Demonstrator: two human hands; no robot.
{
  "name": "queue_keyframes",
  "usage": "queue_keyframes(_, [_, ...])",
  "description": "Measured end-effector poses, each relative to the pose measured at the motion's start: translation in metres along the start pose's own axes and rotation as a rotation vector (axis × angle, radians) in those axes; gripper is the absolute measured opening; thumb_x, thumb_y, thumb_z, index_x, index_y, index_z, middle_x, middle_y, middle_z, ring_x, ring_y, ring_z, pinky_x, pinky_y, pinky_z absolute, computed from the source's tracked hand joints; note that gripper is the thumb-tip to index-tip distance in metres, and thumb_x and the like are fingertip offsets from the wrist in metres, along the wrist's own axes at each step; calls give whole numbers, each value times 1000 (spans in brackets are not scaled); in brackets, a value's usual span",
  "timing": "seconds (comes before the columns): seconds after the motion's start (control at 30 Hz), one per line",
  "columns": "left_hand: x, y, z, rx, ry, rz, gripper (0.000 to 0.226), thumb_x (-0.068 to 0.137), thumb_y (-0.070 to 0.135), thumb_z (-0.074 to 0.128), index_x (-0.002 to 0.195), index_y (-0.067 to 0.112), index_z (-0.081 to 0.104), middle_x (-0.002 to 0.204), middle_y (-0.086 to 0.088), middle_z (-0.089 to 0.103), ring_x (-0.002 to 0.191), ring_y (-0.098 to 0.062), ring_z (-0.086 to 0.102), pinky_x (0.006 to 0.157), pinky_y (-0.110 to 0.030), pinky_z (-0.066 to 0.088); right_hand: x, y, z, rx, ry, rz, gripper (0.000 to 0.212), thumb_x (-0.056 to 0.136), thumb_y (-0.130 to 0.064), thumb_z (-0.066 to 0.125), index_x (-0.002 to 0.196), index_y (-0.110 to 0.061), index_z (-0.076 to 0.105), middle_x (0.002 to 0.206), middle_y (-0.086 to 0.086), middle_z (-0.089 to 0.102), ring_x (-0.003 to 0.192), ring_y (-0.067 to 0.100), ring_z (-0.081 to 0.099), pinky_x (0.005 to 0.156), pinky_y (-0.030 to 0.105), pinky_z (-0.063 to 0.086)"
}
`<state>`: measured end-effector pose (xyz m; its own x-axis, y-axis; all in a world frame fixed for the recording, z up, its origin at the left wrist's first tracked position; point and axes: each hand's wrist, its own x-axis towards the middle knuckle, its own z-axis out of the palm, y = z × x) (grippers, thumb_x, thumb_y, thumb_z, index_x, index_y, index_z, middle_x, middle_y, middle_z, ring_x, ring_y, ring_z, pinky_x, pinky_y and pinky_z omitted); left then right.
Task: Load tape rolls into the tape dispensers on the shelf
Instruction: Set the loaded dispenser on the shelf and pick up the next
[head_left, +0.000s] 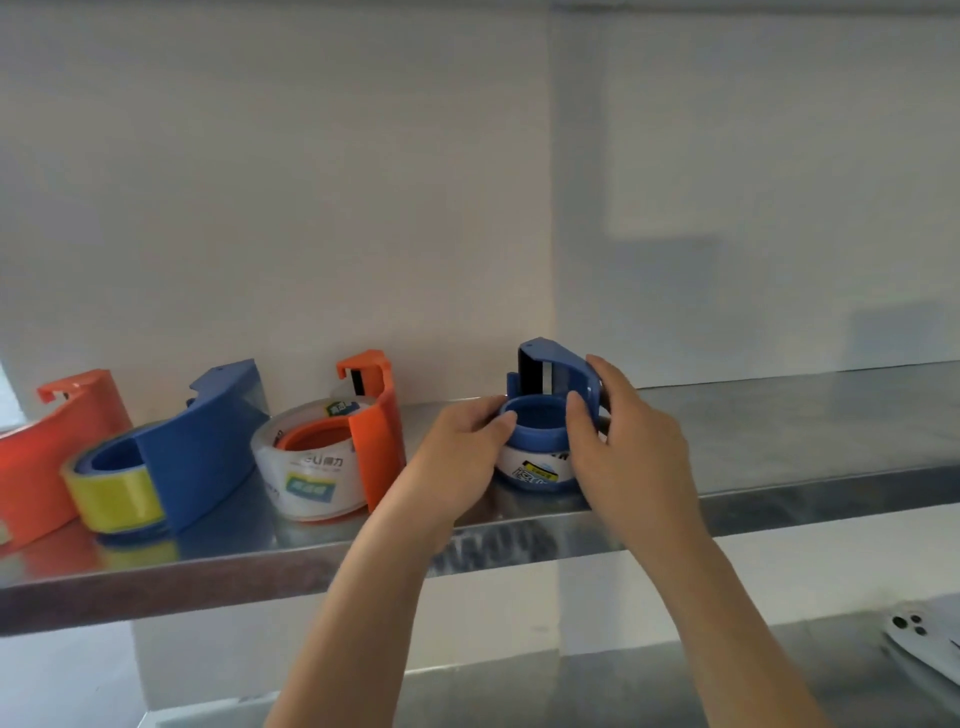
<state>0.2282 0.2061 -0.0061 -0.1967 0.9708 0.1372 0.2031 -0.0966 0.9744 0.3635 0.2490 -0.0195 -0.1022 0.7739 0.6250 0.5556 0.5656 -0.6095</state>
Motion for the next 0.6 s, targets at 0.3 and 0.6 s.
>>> queue_keyframes(0.3, [0,-2,4,-58,41,62,23,97,17,49,114,23,64,109,3,70,90,-5,68,85,-25,54,4,7,1,130,28,-26,39,99,-21,41,138,-21,41,98,2,66,75,14,62,68,28,53])
queue_keyframes(0.6, [-5,10,17,-389,-42,205,43,69,26,68,102,0,67,96,-11,75,94,-21,70,77,-26,57,13,7,-3,880,72,69,39,96,0,38,118,-31,49,110,-14,61,97,6,65,83,36,56])
